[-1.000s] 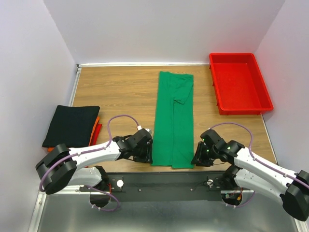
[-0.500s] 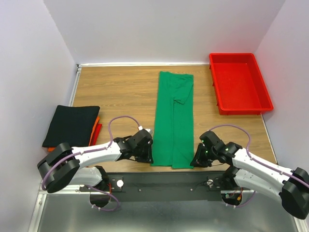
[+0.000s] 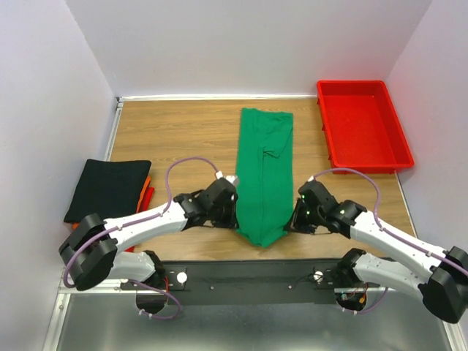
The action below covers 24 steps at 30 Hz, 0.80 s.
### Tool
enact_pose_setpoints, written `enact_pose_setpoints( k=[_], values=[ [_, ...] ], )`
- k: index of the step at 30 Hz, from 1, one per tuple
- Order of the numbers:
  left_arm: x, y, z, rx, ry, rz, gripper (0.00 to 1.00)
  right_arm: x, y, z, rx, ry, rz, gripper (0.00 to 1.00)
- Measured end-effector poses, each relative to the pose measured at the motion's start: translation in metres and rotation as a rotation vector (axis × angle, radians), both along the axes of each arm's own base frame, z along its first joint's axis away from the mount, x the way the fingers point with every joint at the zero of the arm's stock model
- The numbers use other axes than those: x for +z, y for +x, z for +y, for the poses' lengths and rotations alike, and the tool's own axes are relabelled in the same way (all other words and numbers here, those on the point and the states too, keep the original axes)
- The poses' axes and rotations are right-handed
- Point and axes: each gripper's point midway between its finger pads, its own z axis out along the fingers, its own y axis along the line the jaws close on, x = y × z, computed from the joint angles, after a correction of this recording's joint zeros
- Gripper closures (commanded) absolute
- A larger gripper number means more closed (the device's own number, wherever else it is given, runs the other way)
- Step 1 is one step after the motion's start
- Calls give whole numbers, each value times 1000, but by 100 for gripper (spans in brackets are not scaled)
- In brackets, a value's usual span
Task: Fold and stack the t-shirts
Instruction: Fold the tshirt
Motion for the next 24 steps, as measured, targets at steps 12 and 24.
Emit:
enact_pose_setpoints(
  k=[12, 24],
  values=[
    [41, 108, -15, 116, -40, -153, 100, 33, 96, 6, -71, -221, -239, 95],
    [20, 170, -40, 193, -51, -147, 100, -5, 175, -1, -113, -385, -272, 100]
  ],
)
